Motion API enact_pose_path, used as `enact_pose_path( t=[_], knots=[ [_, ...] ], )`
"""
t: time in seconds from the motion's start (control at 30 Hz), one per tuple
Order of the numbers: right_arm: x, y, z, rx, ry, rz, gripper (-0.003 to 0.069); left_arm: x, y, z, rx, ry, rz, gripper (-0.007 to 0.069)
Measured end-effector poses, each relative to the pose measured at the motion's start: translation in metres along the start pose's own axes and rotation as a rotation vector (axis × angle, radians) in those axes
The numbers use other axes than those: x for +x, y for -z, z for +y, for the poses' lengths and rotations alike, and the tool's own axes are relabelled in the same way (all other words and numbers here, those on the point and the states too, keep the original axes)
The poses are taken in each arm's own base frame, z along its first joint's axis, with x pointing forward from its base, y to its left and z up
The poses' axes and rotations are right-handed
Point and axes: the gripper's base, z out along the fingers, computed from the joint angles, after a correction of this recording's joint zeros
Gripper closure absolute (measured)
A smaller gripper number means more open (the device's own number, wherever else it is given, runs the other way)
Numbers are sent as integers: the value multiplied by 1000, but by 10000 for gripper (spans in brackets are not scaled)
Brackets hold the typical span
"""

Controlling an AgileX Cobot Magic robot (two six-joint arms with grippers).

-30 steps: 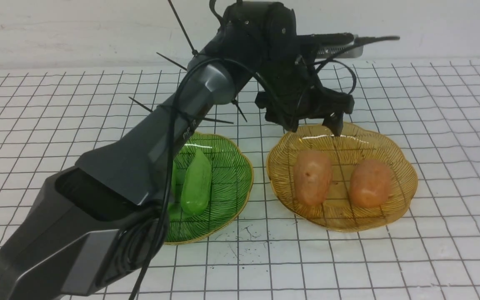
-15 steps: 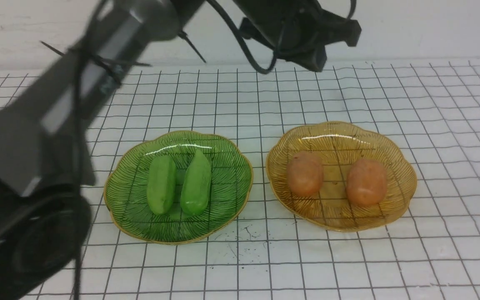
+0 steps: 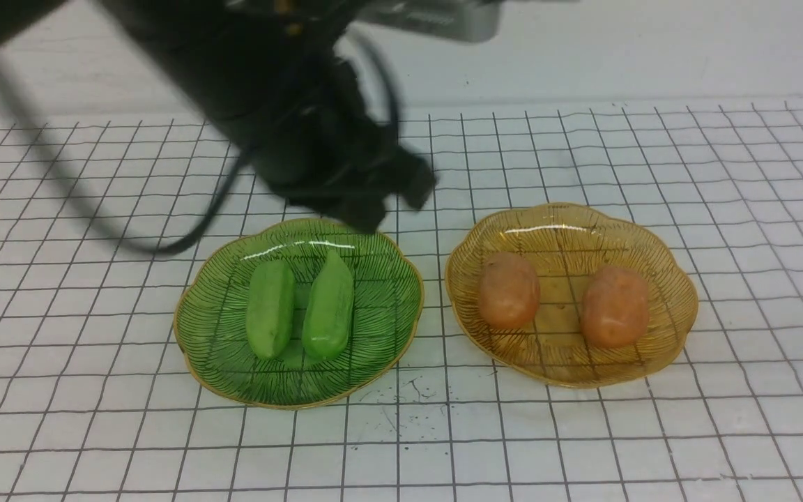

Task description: Put different types of vegetables on the plate.

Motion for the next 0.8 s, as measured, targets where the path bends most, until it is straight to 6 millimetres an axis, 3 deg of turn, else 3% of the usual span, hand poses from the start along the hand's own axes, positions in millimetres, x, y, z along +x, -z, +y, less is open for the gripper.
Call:
enact_pose_path(
  t=[0.07,0.1,0.13,0.23,0.43,0.67,0.8],
  knots=[
    [0,0,0,-1,0,-3,674,14,13,0,-14,-2,-20,632],
    [0,0,0,-1,0,-5,674,33,25,2,-35,-2,-54,632],
    [0,0,0,-1,0,-5,674,36,24,2,-39,3,-54,632],
    [0,0,0,-1,0,-6,674,73,49,4,-68,-2,-174,632],
    [0,0,0,-2,0,-8,674,129,69,4,-77,-16,-384,632],
    [0,0,0,-2,0,-8,674,163,76,3,-56,22,-467,632],
    [0,0,0,-1,0,-3,674,170,80,3,-51,28,-480,632]
  ],
)
